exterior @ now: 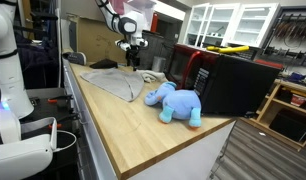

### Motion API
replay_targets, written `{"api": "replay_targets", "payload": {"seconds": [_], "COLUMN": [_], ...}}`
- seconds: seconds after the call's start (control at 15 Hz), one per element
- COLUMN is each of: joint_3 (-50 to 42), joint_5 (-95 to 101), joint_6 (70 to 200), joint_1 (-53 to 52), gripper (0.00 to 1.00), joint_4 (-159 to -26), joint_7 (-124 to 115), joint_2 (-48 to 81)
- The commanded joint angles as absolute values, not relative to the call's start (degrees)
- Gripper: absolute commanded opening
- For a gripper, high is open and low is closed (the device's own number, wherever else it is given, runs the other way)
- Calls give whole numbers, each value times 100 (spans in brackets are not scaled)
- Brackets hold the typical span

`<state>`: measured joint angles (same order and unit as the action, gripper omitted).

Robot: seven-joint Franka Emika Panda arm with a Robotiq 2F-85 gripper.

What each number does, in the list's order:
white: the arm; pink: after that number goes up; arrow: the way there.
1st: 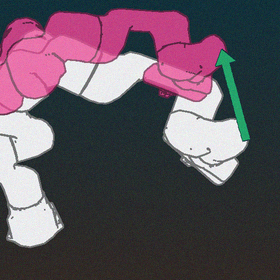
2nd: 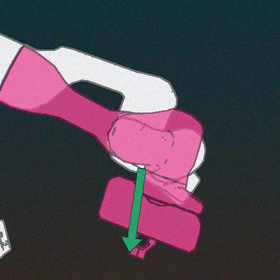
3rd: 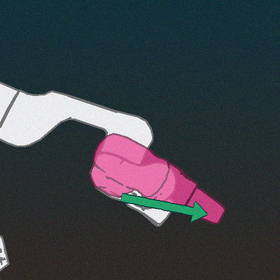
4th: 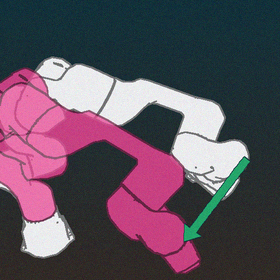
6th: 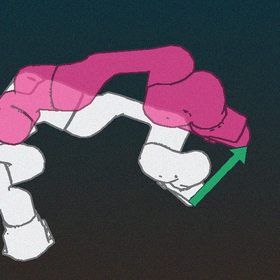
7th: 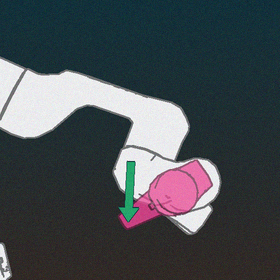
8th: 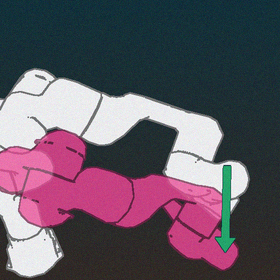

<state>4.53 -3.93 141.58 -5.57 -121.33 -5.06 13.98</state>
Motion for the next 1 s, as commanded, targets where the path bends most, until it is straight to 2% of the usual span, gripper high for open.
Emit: {"api": "replay_targets", "payload": {"seconds": [0.0,0.13,0.2,0.33,0.93], "joint_3": [346,339,320,211,-360], "joint_5": [-22,-87,-107,80,1741], "joint_6": [13995,13806,13682,13538,13624], "joint_1": [-546,-427,-359,-248,8], "gripper": [100,99,74,73,5], "joint_4": [-12506,-12619,-12646,-12675,-13325], "joint_7": [-456,-175,-17,254,61], "joint_2": [1163,1008,919,815,920]}}
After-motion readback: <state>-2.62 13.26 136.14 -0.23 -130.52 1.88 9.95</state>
